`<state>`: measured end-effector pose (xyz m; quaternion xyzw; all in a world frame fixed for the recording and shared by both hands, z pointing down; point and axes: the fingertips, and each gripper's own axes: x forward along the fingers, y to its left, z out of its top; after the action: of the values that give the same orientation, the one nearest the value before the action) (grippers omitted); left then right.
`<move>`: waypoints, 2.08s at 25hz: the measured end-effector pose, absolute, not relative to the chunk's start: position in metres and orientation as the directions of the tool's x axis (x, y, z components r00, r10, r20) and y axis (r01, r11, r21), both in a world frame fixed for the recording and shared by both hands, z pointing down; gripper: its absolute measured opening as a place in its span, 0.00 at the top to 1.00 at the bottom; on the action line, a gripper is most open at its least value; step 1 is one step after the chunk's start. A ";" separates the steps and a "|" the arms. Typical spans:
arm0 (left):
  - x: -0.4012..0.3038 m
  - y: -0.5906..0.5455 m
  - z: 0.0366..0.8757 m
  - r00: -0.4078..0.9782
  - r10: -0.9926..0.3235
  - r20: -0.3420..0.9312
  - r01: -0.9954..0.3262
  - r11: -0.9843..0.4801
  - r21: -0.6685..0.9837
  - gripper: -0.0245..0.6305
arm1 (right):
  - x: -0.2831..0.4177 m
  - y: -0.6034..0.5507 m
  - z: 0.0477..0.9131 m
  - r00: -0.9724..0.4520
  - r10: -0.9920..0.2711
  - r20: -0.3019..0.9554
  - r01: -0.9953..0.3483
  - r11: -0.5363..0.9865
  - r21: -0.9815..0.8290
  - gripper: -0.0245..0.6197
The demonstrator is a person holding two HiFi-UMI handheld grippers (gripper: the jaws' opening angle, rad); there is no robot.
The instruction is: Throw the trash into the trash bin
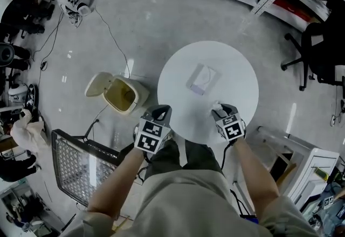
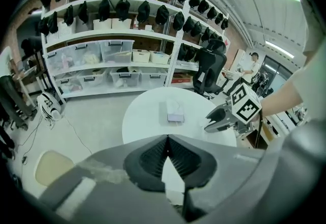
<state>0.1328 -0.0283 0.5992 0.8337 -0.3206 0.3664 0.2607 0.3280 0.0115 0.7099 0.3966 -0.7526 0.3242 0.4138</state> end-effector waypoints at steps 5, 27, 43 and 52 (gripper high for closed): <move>0.131 -0.024 0.600 0.530 -0.343 0.775 -0.744 -0.627 0.231 0.96 | 0.326 0.010 0.713 -0.331 -0.299 0.895 -0.868 0.469 -0.164 0.80; -0.080 -0.054 0.555 0.257 -0.637 0.727 -0.962 -0.238 0.131 0.96 | 0.132 -0.127 0.579 -0.596 -0.362 0.717 -0.660 0.729 -0.181 0.85; -0.253 -0.040 0.640 0.059 -0.653 0.755 -0.993 0.042 0.113 0.96 | -0.104 -0.145 0.660 -0.688 -0.109 0.717 -0.431 0.856 -0.284 0.85; -0.286 -0.020 0.741 0.066 -0.589 0.805 -0.981 0.108 0.159 0.96 | -0.151 -0.130 0.782 -0.612 -0.037 0.790 -0.486 0.805 -0.339 0.85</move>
<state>-0.2863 -0.0200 0.7411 0.6182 -0.6352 0.2524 0.3881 -0.1509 -0.1299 0.7818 0.1527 -0.8557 0.2720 0.4130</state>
